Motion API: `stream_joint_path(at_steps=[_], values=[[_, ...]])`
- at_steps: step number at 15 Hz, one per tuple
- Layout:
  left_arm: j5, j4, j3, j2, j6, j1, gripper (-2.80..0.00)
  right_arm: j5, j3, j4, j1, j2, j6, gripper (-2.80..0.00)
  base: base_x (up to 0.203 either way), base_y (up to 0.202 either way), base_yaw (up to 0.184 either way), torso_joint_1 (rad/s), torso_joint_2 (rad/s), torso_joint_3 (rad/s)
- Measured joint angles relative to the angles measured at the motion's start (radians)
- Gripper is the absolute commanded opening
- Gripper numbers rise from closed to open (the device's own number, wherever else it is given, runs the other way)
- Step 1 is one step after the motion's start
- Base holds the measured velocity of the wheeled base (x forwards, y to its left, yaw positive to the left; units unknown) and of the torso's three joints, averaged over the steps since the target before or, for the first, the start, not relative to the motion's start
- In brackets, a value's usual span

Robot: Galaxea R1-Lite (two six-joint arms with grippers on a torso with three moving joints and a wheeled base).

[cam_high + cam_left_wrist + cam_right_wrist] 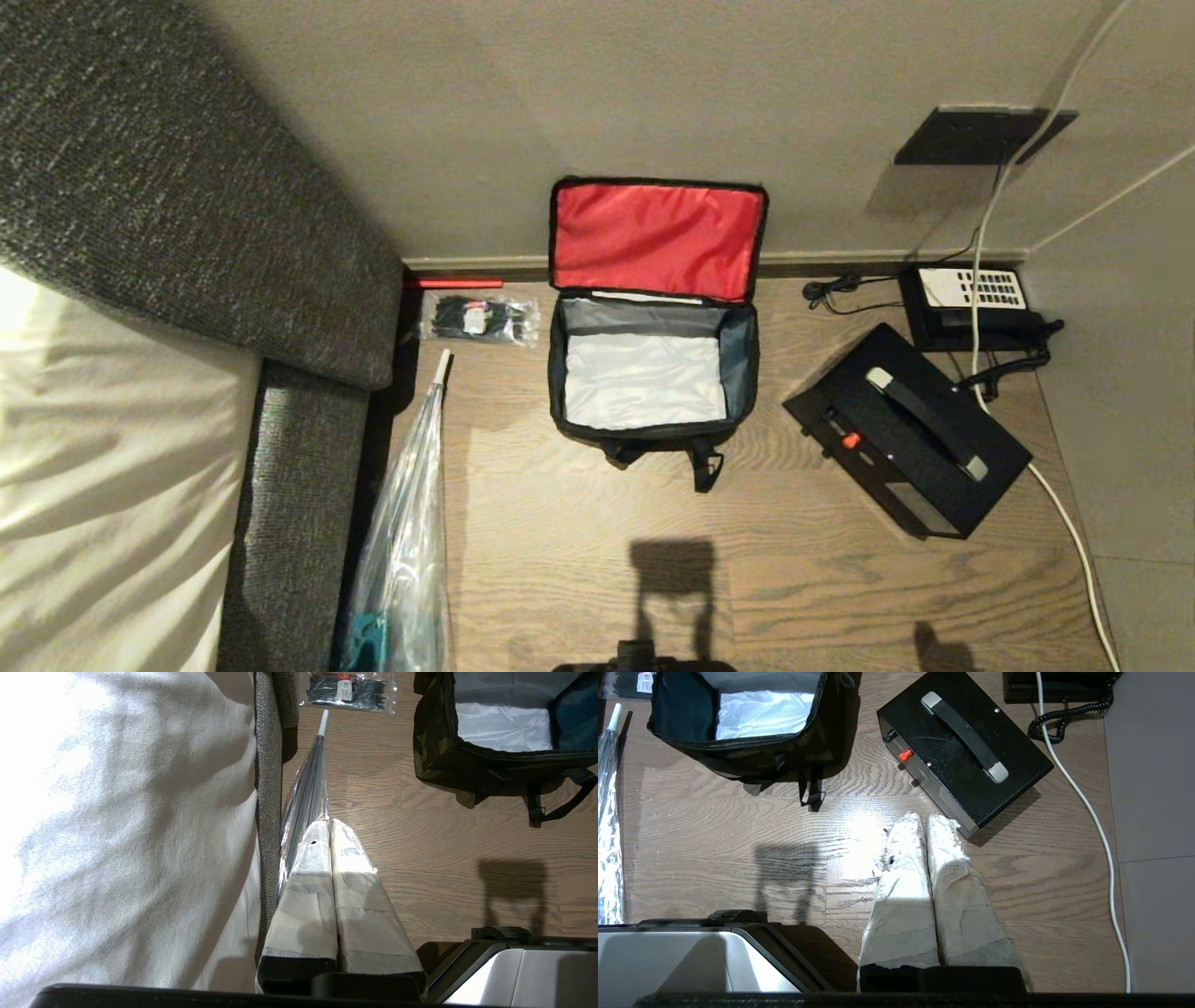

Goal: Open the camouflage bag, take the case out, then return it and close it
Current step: Grip the handle again

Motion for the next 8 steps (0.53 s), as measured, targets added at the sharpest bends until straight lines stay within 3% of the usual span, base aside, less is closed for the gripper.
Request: stream_joint_path(at_steps=[8], values=[[0.0,0.0,0.0,0.0,0.0,0.0,-2.8,0.0,0.0,0.0,-0.001,0.0,0.0,-2.8,0.0,0.0,0.0,0.0,0.0,0.0]])
